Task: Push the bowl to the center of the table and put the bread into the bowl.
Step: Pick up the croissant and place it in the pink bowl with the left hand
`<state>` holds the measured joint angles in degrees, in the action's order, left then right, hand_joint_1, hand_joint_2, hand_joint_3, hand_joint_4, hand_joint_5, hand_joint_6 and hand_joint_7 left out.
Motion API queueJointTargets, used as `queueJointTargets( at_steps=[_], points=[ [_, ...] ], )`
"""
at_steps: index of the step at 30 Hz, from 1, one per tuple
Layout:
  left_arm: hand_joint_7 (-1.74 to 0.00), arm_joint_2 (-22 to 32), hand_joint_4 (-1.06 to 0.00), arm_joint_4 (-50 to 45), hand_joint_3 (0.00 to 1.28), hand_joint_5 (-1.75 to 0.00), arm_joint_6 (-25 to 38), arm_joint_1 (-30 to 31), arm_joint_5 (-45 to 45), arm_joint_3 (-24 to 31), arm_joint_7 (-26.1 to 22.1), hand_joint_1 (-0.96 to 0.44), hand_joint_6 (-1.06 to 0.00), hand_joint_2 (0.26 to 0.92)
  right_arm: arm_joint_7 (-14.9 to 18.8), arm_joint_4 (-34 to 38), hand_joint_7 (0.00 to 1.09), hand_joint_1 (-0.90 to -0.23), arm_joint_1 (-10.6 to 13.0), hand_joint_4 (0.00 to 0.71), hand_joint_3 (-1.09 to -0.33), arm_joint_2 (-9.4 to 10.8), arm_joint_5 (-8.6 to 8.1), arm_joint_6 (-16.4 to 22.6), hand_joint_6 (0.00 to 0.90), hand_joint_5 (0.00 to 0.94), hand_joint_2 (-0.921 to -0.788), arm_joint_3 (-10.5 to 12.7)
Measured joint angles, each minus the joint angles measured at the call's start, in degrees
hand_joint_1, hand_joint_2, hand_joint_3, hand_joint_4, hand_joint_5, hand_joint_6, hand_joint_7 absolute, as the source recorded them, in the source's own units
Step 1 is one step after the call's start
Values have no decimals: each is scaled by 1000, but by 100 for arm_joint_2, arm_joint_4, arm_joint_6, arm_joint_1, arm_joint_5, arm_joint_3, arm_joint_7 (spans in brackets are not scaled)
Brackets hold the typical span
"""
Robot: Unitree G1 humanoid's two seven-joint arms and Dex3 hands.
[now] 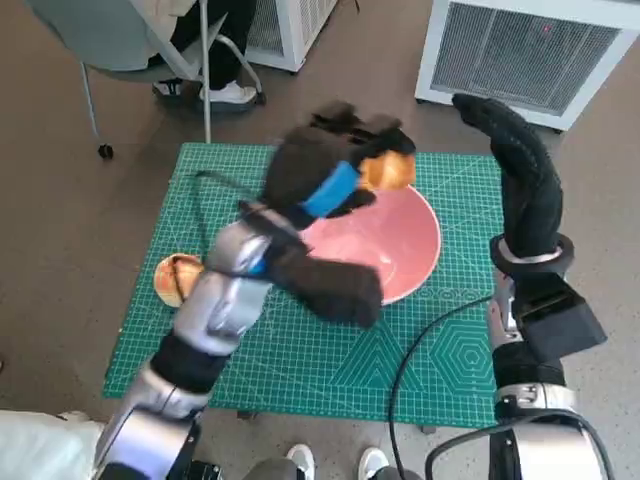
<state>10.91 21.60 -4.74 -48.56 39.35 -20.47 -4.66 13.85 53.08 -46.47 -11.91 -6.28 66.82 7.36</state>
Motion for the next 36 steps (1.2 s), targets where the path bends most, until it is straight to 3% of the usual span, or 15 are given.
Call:
queueJointTargets(
  at_steps=[4,6,7,9,11,15,19,23,32,36],
  points=[
    [-1292,-72,-682,649,125,-1170,-89,-191,-240,-92,-346,0,-502,920,-12,-17,340,-571,18,350,-771,-6,-1,7,185,0,-921,21],
    [-1067,-88,-616,913,156,-1266,-114,-257,-408,-112,-596,172,-374,921,-15,-27,340,-571,30,350,-771,-8,-1,12,185,0,-921,30],
    [-909,-89,-488,1044,150,-1013,-122,-293,-486,-122,-795,71,-292,904,-18,-33,339,-571,35,350,-771,-8,0,17,185,0,-921,34],
    [-648,-80,-353,1241,102,-535,-117,-342,-628,-147,-1173,-62,-205,904,-24,-41,339,-572,41,350,-771,-9,1,33,186,0,-921,40],
    [-515,-58,-237,1383,67,-283,-88,-375,-719,-186,-1565,-146,-139,900,-30,-49,338,-573,43,350,-770,-8,2,46,186,0,-921,41],
    [-374,30,-57,1422,32,-59,107,-418,-834,-277,-2337,-293,-49,892,-60,-56,336,-574,43,350,-770,-8,21,54,187,0,-921,42],
    [-322,151,-14,1205,23,-15,285,-413,-872,-287,-2755,-386,-14,895,-89,-56,335,-573,44,350,-770,-7,90,59,188,0,-921,43],
    [-272,317,-2,768,19,-2,260,-358,-916,-225,-2785,-451,-2,901,-133,-55,333,-572,44,350,-771,2,114,58,189,0,-921,43],
    [-229,913,1,-882,12,1,201,261,-1421,247,-3005,-470,-3,903,-163,-73,330,-568,54,350,-771,69,187,48,191,0,-921,33],
    [-172,1305,1,-1571,3,1,208,607,-1743,634,-3162,-435,-51,898,-161,-115,329,-565,77,350,-772,77,184,40,192,0,-921,25]
  ],
)
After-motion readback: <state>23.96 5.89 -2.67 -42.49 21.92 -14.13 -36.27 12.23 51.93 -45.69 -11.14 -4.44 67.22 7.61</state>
